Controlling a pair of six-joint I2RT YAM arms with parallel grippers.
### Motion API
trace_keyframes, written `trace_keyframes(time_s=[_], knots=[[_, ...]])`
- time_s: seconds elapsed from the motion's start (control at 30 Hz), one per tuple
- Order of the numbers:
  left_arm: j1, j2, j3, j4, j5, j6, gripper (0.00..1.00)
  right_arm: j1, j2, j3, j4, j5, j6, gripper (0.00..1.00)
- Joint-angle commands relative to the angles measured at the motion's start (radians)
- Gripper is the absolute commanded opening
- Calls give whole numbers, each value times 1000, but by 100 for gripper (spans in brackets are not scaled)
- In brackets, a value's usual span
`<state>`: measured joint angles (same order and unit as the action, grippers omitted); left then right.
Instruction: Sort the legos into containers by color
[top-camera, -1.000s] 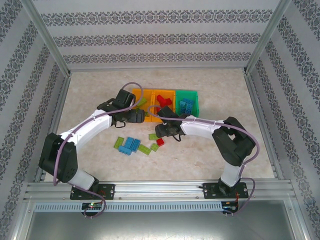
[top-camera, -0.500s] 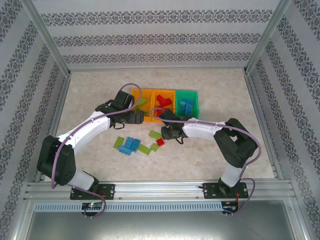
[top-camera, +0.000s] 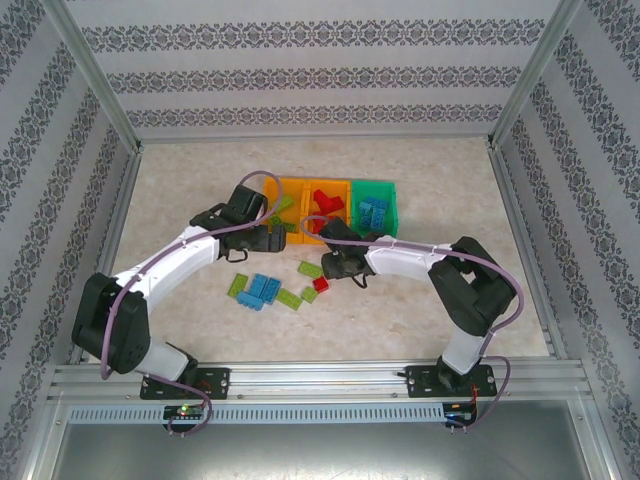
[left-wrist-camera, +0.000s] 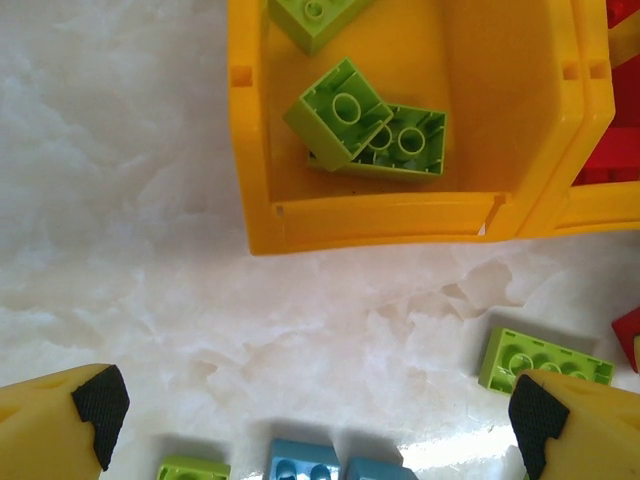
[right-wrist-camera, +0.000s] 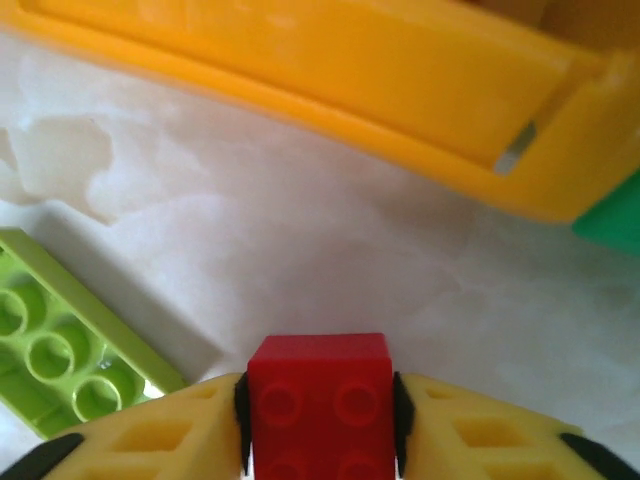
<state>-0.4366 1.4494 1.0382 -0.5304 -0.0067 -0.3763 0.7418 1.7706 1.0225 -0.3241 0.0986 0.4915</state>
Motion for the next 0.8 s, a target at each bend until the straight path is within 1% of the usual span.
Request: trace_keyframes(time_s=[0.0,0.13,0.27,0.43,0.53,0.67,0.77], knots=[[3,-45,-19,8,-10,-16,99,-2,21,16,-32,36,4,34],[4,-67,-32,15,-14,-8,100,-4,-9,17,-55,44,-5,26],[4,-83,-52,35,-2,4,99,-16,-89,40,-54,31,-17,25],[4,-84,-78,48,27,24,100,-70,-148,115,-53,-23,-42,26],[0,-80,-93,59,53,26,100,-112,-125,190,-69,-41,-62,26],[-11,-69,-103,73,73,24,100,-173,-40,302,-98,-59,-74,26],[-30,-55,-99,76,80,28,100,-197,28,384,-106,-73,-81,26]])
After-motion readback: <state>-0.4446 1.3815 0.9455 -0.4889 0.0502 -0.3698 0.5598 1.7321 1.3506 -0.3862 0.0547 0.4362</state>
